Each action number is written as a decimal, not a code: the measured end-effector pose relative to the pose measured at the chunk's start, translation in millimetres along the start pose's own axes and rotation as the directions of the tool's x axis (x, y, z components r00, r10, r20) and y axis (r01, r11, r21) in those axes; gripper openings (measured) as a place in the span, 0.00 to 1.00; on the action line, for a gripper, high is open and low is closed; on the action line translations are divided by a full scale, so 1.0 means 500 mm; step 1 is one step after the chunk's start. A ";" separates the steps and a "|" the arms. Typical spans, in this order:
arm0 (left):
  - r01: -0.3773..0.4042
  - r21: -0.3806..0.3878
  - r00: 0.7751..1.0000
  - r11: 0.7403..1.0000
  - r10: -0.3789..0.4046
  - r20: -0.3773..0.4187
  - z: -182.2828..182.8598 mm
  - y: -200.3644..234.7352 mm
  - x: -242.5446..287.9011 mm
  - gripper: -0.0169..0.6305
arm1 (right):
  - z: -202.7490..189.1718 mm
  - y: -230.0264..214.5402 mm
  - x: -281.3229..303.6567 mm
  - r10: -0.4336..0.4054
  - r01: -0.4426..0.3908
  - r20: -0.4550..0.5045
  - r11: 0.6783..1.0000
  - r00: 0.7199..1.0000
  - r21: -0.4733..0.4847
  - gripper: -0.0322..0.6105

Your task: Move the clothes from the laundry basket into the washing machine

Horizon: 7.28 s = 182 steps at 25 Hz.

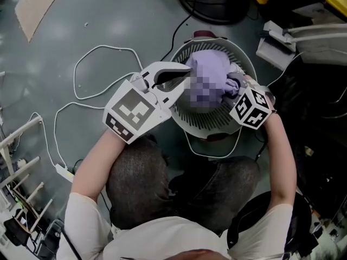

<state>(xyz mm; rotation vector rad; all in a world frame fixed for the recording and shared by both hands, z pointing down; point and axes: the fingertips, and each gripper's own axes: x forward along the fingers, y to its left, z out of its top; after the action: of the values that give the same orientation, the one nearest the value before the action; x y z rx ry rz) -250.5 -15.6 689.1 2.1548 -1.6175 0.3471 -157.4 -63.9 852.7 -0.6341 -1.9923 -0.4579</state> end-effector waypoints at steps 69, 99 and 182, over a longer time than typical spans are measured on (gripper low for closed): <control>0.573 0.368 0.794 0.732 -0.608 -0.026 0.262 -0.654 0.366 0.04 | -0.430 0.343 -0.787 -0.897 0.651 -0.291 -0.004 0.333 0.759 0.33; 0.581 0.406 0.787 0.706 -0.615 -0.057 0.217 -0.730 0.433 0.04 | -0.672 0.386 -0.872 -0.828 0.704 -0.561 -0.402 -0.006 0.586 0.34; 0.488 0.354 0.838 0.798 -0.542 0.066 0.276 -0.615 0.414 0.04 | -0.439 0.273 -0.873 -0.924 0.646 -0.380 -0.268 0.037 0.715 0.21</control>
<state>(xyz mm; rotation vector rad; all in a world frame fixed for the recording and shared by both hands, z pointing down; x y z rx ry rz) 96.6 -184.9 602.9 2.8354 -1.0157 0.2792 252.3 -184.2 578.8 1.6624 -2.3520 -0.1283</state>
